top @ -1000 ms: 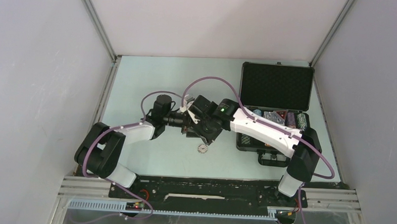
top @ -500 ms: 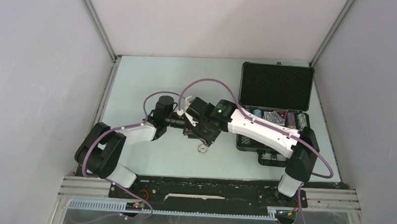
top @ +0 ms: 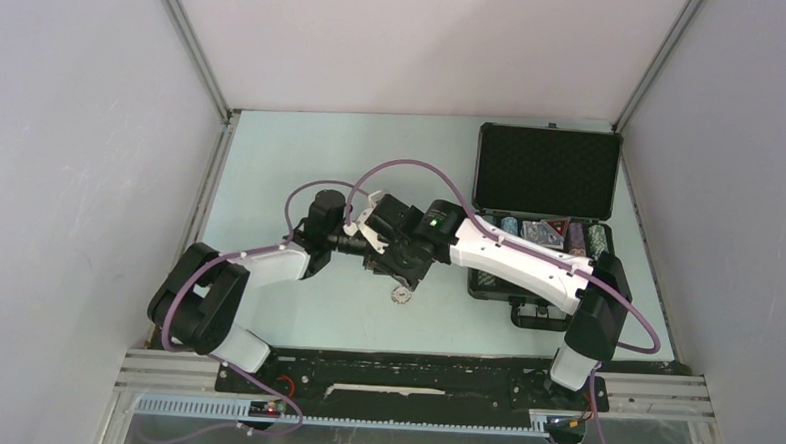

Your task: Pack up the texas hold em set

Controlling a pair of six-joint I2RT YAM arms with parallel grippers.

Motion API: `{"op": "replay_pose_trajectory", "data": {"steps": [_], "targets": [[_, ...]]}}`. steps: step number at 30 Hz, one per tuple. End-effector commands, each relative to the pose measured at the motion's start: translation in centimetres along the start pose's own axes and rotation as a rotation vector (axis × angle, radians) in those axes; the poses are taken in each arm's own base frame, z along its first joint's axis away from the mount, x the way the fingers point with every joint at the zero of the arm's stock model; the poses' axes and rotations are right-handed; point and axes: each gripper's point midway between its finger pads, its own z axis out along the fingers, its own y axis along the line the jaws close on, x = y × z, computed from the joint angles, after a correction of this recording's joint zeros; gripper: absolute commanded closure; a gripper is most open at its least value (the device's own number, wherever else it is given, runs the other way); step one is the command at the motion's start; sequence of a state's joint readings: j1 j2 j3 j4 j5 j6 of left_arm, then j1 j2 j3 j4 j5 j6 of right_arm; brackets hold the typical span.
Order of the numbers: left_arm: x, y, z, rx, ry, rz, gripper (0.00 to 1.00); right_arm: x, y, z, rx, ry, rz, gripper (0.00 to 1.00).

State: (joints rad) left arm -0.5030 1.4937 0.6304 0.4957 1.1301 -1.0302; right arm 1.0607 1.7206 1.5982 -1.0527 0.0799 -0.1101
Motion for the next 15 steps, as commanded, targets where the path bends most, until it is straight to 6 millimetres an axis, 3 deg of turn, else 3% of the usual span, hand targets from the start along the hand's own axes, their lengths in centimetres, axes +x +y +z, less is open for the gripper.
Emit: {"op": "replay_pose_trajectory", "data": {"steps": [1, 13, 15], "targets": [[1.1, -2.7, 0.4, 0.073, 0.078, 0.114, 0.57, -4.8, -1.8, -0.8, 0.06, -0.19, -0.023, 1.0], [0.9, -2.3, 0.4, 0.041, 0.061, 0.114, 0.92, -5.0, -2.7, 0.3, 0.079, -0.172, -0.035, 1.0], [1.0, -1.9, 0.3, 0.018, 0.064, 0.133, 0.98, -4.9, -2.9, 0.4, 0.083, -0.168, -0.031, 0.86]]}}
